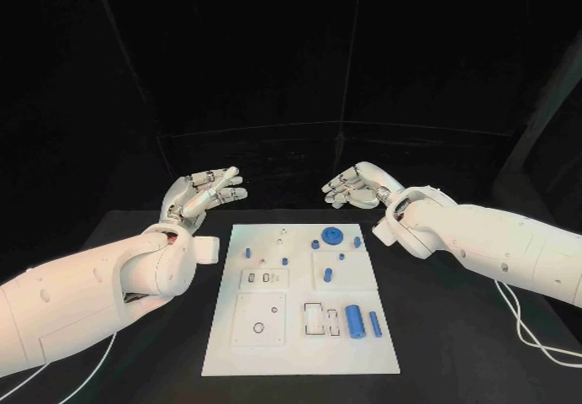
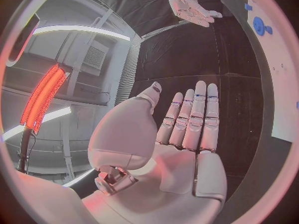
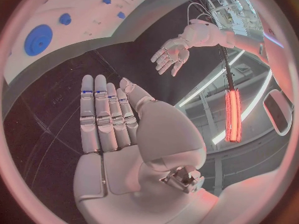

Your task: Assemble the parts on the task board

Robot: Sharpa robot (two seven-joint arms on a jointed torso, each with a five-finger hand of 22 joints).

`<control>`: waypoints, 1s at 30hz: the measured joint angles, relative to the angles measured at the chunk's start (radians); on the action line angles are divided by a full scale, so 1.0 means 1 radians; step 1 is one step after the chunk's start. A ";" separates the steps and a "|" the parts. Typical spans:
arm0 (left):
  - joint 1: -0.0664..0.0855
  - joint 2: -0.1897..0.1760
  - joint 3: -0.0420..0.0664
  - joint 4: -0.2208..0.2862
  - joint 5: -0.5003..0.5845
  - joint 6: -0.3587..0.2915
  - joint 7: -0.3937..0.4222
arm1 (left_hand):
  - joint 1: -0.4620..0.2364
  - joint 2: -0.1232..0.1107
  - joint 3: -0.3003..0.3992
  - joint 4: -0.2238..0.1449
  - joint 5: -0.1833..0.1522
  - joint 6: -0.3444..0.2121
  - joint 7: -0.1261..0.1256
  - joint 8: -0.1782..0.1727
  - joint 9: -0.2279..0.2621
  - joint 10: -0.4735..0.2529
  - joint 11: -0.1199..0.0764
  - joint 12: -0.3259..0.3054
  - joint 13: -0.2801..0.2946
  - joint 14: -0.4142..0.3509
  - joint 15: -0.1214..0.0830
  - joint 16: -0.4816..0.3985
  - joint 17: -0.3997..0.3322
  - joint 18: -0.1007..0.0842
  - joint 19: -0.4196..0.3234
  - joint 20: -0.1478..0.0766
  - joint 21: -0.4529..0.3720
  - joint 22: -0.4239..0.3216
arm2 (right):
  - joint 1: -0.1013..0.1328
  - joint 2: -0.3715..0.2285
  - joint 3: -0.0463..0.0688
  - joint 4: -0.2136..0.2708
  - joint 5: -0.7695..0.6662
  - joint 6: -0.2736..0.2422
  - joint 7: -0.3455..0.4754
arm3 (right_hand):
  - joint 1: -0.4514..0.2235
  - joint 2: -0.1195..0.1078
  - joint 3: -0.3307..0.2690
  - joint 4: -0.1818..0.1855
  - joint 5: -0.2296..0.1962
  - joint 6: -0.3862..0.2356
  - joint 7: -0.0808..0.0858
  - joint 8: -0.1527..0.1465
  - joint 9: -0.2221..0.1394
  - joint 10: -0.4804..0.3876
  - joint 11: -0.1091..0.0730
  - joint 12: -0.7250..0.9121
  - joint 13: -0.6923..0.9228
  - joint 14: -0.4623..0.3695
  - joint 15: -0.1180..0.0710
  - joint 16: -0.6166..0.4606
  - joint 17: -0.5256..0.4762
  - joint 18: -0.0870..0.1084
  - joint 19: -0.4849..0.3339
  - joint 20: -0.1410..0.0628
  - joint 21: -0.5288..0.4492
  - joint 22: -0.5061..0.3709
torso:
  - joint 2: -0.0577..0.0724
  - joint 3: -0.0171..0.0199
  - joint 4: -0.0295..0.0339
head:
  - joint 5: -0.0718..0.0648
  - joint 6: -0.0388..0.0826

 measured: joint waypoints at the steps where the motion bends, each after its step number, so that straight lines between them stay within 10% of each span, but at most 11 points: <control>1: 0.000 -0.006 0.000 0.011 -0.002 0.007 0.000 | 0.000 0.000 -0.003 -0.005 0.000 0.006 0.003 0.000 0.000 0.010 -0.003 0.000 0.000 0.009 -0.005 0.000 0.002 0.000 0.007 -0.004 0.000 -0.002 | 0.005 0.003 0.000 -0.003 -0.032 0.004 -0.013 | -0.004 -0.007 0.002 -0.002 0.000 0.008 -0.002 0.000 0.000 0.011 -0.004 0.000 0.001 0.023 -0.007 0.006 0.001 0.000 0.018 -0.008 0.015 0.007 | 0.005 -0.0009 0.0015 | -0.002 0.001; 7: -0.001 -0.036 0.000 0.085 -0.014 0.045 -0.007 | 0.005 0.005 -0.003 -0.011 0.000 0.017 0.007 0.000 -0.001 0.027 -0.007 0.000 0.000 0.030 -0.012 0.000 0.009 0.000 0.023 -0.009 0.004 -0.006 | 0.019 0.024 -0.001 -0.010 -0.243 0.031 -0.092 | -0.029 -0.041 -0.003 0.003 0.014 0.036 -0.028 0.000 0.000 0.070 -0.034 0.000 0.006 0.157 -0.049 0.100 0.030 0.000 0.126 -0.054 0.121 0.060 | 0.033 -0.0084 0.0144 | -0.017 0.005; 11: -0.001 -0.046 0.000 0.118 -0.016 0.065 -0.017 | 0.008 0.008 0.001 -0.015 0.000 0.017 0.007 0.000 -0.001 0.027 -0.007 0.000 0.000 0.030 -0.012 0.000 0.009 0.000 0.023 -0.009 0.004 -0.008 | 0.023 0.037 -0.001 -0.010 -0.370 0.049 -0.136 | -0.049 -0.069 -0.018 0.001 0.034 0.055 -0.038 -0.006 0.000 0.102 -0.059 -0.009 0.008 0.196 -0.085 0.536 0.229 0.000 0.237 -0.095 0.291 0.152 | 0.049 -0.0121 0.0230 | -0.023 0.006; 19: -0.004 -0.056 0.000 0.153 -0.004 0.096 -0.032 | 0.009 0.009 0.001 -0.023 0.000 0.017 0.007 0.000 -0.003 0.027 -0.007 -0.007 -0.001 0.030 -0.012 -0.007 0.009 0.000 0.023 -0.009 0.004 -0.012 | 0.023 0.055 -0.001 -0.006 -0.580 0.123 -0.232 | -0.083 -0.090 -0.042 0.017 0.007 0.036 -0.042 -0.013 0.000 0.034 -0.046 -0.032 0.002 0.196 -0.085 0.964 0.687 0.000 0.244 -0.091 0.408 0.226 | 0.079 -0.0151 0.0340 | -0.030 0.006; 30: -0.005 -0.061 0.000 0.174 0.010 0.124 -0.044 | 0.009 0.009 0.001 -0.023 0.000 0.017 0.007 0.000 -0.003 0.027 -0.007 -0.007 -0.001 0.030 -0.012 -0.007 0.009 0.000 0.023 -0.009 0.004 -0.013 | 0.024 0.064 -0.001 -0.005 -0.716 0.214 -0.315 | -0.072 -0.095 -0.093 0.029 0.001 -0.011 -0.039 -0.013 0.000 -0.088 -0.034 -0.024 0.002 0.197 -0.075 1.068 0.800 0.000 0.219 -0.072 0.484 0.275 | 0.109 -0.0152 0.0346 | -0.038 0.013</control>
